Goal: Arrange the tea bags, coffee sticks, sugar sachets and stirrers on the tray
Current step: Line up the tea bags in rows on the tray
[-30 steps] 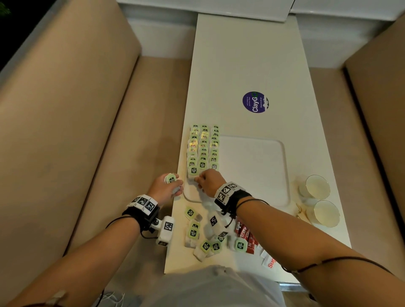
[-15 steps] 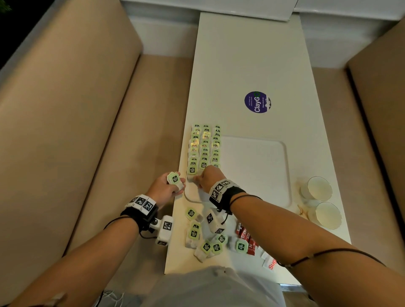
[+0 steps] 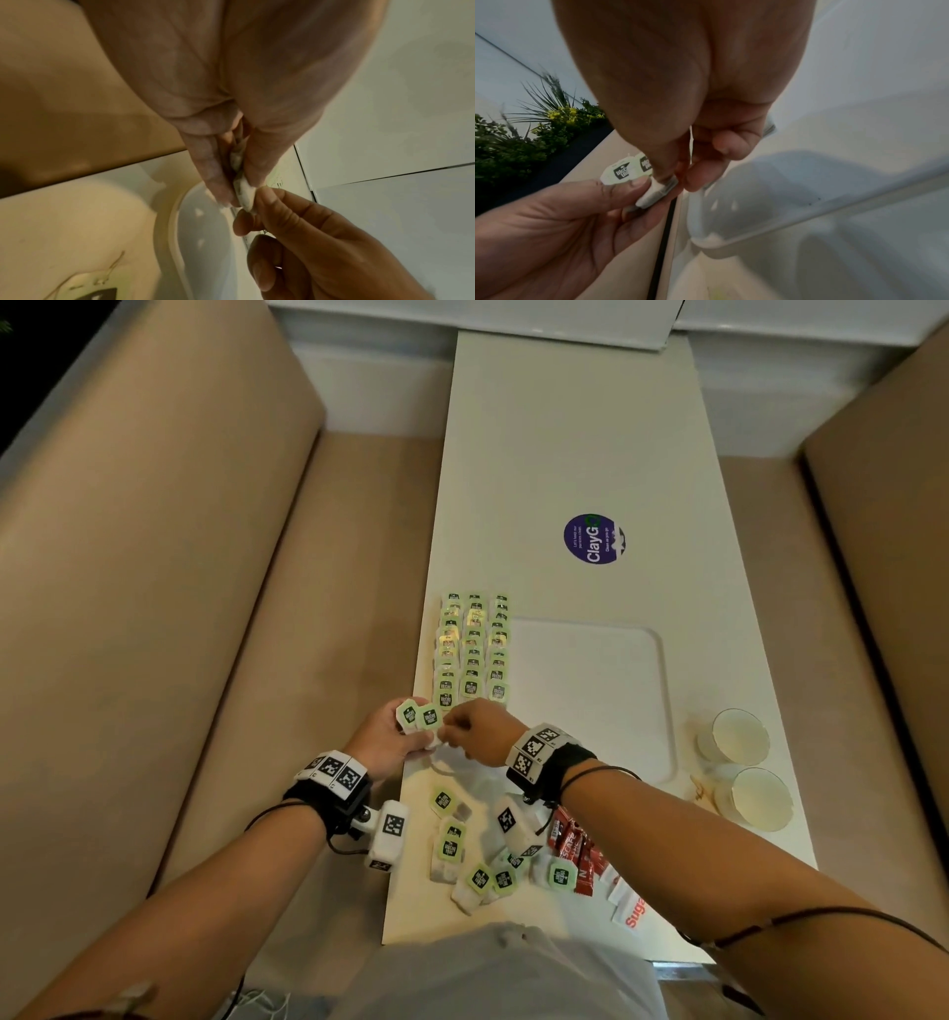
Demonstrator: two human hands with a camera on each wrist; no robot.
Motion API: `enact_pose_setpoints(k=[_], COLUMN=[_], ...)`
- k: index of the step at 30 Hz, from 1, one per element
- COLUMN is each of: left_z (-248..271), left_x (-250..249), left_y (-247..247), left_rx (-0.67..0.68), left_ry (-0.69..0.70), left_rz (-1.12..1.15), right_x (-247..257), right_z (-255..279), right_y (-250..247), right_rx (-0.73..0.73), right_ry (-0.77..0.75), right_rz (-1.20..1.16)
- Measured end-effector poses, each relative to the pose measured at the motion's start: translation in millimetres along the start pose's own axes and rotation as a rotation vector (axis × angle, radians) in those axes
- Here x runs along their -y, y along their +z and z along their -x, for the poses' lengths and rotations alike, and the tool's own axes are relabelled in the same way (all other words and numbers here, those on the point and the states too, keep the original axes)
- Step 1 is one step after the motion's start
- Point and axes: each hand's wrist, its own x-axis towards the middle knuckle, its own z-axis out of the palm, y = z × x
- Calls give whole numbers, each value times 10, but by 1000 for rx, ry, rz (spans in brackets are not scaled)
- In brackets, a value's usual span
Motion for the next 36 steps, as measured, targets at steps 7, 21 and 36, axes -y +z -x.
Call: enact_pose_setpoints(k=[7, 21, 36], left_z=[35, 27, 12], left_x=[-34, -26, 32], left_y=[110, 231, 120], left_rx=[-37, -75, 49], left_ry=[33, -7, -98], left_rz=[-40, -7, -72], right_x=[-73, -248, -274], right_z=[54, 155, -54], right_y=[-25, -85, -67], right_rx=[-49, -89, -211], right_ry=[-6, 51, 300], right_rz=[-64, -65, -133])
